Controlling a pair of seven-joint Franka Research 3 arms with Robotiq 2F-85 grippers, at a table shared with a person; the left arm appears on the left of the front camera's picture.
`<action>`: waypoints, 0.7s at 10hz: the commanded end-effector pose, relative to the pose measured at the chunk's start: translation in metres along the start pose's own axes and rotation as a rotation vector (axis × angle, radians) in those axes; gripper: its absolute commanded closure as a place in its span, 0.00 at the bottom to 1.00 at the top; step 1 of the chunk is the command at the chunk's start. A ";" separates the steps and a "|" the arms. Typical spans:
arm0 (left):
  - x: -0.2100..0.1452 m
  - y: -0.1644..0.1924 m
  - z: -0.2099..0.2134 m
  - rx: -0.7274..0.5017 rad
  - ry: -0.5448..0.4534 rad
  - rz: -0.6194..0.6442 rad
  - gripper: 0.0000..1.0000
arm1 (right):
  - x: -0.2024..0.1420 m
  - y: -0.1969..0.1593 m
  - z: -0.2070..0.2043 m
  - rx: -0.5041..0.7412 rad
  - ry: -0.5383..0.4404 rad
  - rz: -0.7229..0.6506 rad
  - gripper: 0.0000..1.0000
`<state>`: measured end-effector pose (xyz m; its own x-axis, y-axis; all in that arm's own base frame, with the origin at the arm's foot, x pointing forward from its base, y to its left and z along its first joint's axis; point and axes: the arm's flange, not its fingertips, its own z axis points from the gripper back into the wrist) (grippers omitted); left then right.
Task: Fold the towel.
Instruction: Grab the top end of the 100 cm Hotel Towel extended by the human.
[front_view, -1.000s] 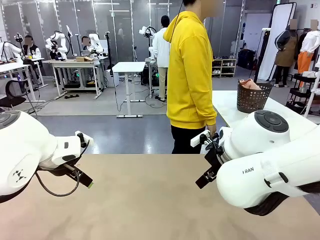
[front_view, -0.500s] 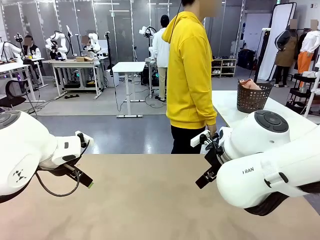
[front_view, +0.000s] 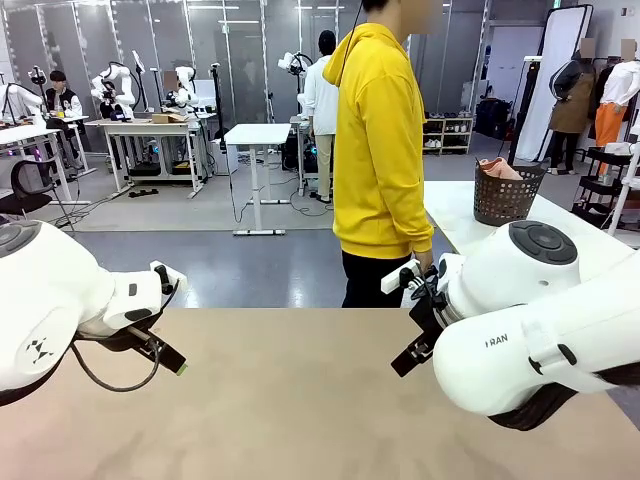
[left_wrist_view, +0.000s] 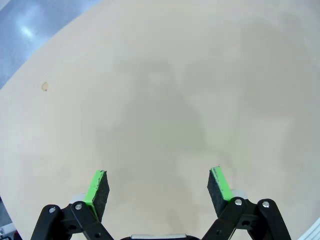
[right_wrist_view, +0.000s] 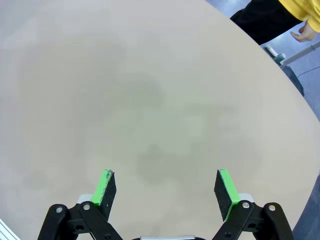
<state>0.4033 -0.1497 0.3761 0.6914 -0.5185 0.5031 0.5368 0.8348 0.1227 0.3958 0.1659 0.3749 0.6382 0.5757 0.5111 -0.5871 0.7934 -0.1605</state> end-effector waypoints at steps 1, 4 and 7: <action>0.027 0.020 0.026 -0.111 -0.003 0.071 0.00 | 0.022 -0.028 0.015 0.042 -0.033 -0.010 0.00; 0.057 0.061 0.069 -0.199 0.022 0.177 0.00 | 0.058 -0.073 0.051 0.176 -0.051 -0.043 0.00; 0.059 0.089 0.108 -0.482 0.042 0.236 0.00 | 0.057 -0.116 0.102 0.534 -0.106 -0.224 0.00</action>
<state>0.4369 -0.1019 0.5073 0.8095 -0.3391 0.4793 0.5149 0.8023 -0.3020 0.4405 0.1125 0.5159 0.6785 0.4130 0.6076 -0.6593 0.7071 0.2556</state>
